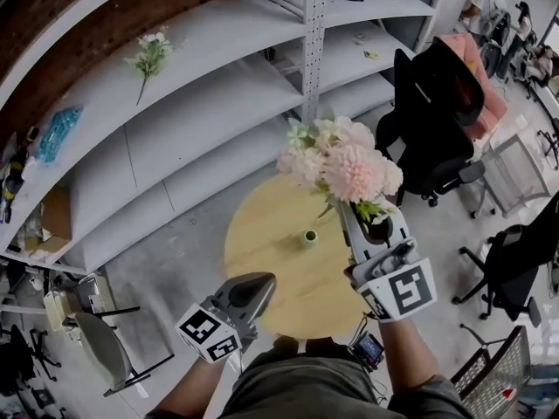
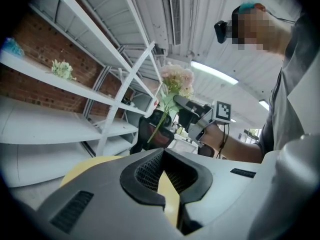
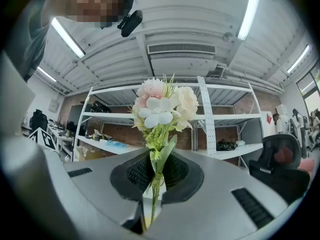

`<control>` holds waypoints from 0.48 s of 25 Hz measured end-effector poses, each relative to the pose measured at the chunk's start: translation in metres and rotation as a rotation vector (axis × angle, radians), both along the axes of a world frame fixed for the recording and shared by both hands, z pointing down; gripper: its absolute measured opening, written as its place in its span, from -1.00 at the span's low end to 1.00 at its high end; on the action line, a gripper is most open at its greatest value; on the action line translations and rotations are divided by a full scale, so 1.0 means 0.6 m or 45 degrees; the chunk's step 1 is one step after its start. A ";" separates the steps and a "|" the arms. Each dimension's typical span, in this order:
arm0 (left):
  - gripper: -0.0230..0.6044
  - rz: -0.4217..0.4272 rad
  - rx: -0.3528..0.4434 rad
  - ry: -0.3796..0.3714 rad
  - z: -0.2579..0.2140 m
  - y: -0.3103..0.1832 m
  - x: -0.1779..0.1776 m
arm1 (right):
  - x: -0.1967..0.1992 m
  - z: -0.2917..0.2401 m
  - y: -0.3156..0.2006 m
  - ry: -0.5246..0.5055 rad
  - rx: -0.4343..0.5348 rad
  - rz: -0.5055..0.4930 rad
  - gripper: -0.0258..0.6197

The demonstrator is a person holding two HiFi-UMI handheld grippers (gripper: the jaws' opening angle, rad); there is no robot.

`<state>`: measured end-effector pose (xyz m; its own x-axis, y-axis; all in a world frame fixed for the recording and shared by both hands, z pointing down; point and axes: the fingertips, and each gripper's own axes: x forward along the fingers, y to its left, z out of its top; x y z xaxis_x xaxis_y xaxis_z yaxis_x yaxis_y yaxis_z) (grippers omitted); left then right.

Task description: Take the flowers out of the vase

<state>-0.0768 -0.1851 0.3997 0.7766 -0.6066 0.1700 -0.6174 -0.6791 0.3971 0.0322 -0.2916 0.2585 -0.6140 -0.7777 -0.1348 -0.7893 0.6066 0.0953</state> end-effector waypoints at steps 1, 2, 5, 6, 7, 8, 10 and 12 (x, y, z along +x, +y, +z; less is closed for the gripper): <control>-0.90 -0.009 0.010 0.006 -0.006 0.001 0.001 | 0.003 -0.016 0.006 -0.001 0.012 -0.005 -0.85; -0.90 -0.019 0.021 0.012 -0.012 0.000 0.002 | 0.005 -0.032 0.012 -0.003 0.024 -0.011 -0.85; -0.90 -0.046 0.057 0.029 -0.030 -0.003 0.005 | 0.010 -0.071 0.028 -0.002 0.070 -0.032 -0.85; -0.90 -0.054 0.068 0.035 -0.035 -0.004 0.006 | 0.009 -0.080 0.034 -0.001 0.084 -0.042 -0.85; -0.90 -0.060 0.077 0.041 -0.040 -0.005 0.007 | 0.009 -0.087 0.038 0.000 0.094 -0.052 -0.85; -0.90 -0.063 0.084 0.043 -0.043 -0.005 0.007 | 0.008 -0.092 0.042 0.001 0.099 -0.060 -0.85; -0.90 -0.064 0.097 0.042 -0.048 -0.006 0.008 | 0.005 -0.096 0.048 0.001 0.097 -0.075 -0.85; -0.90 -0.071 0.101 0.041 -0.053 -0.007 0.007 | 0.004 -0.095 0.051 0.000 0.086 -0.089 -0.85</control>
<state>-0.0726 -0.1894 0.3677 0.7453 -0.6599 0.0953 -0.6432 -0.6740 0.3634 0.0344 -0.2611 0.2012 -0.6664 -0.7222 -0.1853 -0.7453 0.6523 0.1381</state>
